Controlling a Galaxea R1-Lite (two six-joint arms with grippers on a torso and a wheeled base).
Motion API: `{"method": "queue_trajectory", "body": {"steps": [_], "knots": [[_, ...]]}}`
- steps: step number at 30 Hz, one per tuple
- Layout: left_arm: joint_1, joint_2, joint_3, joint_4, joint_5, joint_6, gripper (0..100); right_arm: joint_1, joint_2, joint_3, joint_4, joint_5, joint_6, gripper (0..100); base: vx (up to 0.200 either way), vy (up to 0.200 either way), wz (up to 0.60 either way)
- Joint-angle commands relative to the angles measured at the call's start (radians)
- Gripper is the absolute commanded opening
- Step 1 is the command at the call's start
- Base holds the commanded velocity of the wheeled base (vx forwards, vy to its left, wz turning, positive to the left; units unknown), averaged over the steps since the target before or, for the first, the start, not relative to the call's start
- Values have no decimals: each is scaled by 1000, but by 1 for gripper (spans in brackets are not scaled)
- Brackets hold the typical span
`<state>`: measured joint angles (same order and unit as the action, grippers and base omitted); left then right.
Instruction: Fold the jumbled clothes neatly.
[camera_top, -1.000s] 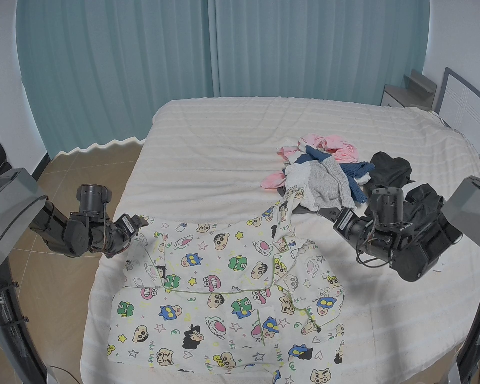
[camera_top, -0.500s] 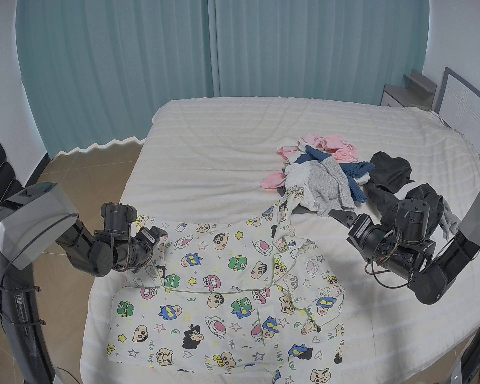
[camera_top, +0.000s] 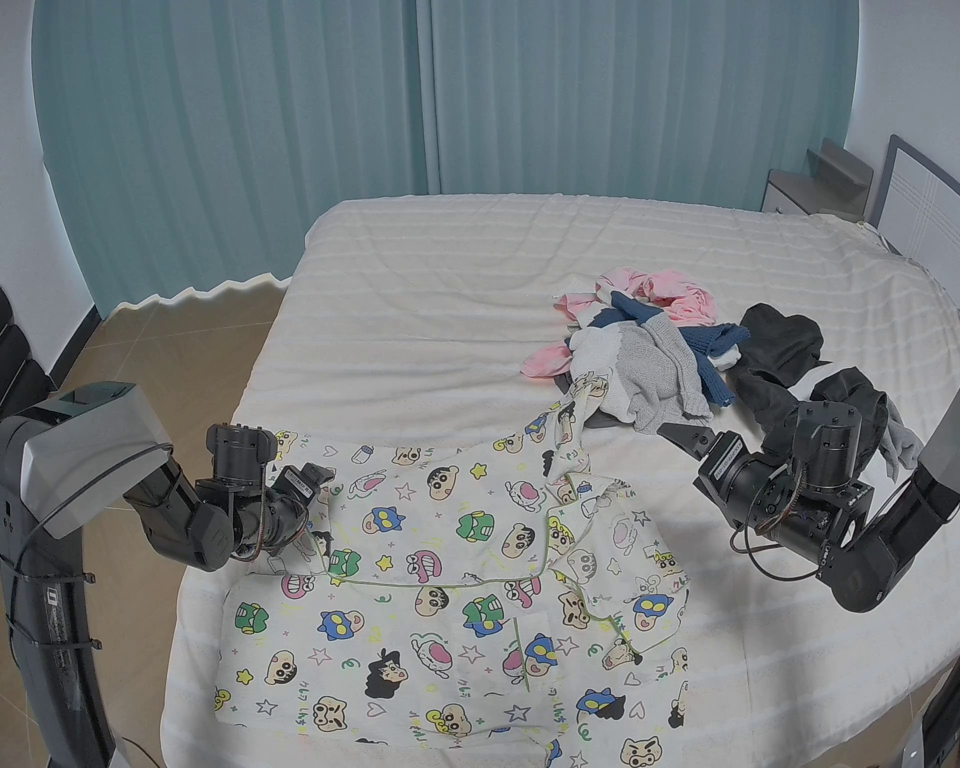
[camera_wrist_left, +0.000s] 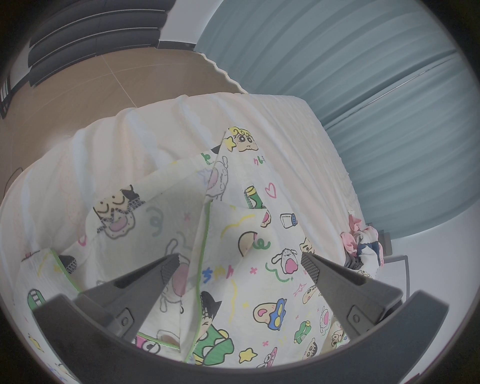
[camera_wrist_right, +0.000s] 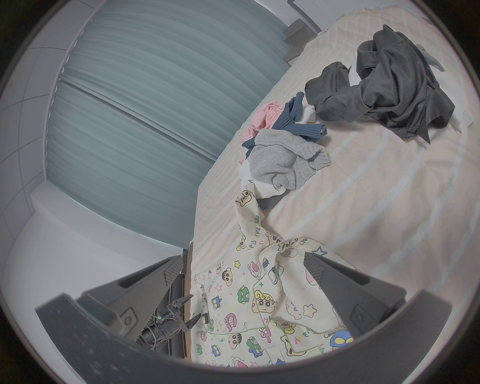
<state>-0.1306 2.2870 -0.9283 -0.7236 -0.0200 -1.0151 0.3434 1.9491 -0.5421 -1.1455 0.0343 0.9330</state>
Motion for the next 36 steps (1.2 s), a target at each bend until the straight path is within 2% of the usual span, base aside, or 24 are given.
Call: {"method": "queue_trajectory", "body": {"steps": [1, 17, 25, 26, 31, 36], "knots": [[-1, 3, 0, 0, -1, -3, 100, 2, 7, 1, 0, 1, 0, 100, 0, 0, 0], [-20, 14, -18, -2, -8, -36, 100, 3, 7, 1, 0, 1, -2, 100, 0, 0, 0], [-24, 51, -21, -85, -1, -54, 100, 9, 5, 2, 0, -1, -2, 100, 0, 0, 0], [-24, 51, -17, -97, 0, -54, 0, 11, 5, 4, 0, 1, -2, 100, 0, 0, 0], [-24, 52, -12, -100, 5, -51, 0, 11, 7, 8, -20, -1, -2, 100, 0, 0, 0], [-24, 51, -4, -106, 61, -33, 0, 9, 7, 22, -57, 1, -2, 100, 0, 0, 0]]}}
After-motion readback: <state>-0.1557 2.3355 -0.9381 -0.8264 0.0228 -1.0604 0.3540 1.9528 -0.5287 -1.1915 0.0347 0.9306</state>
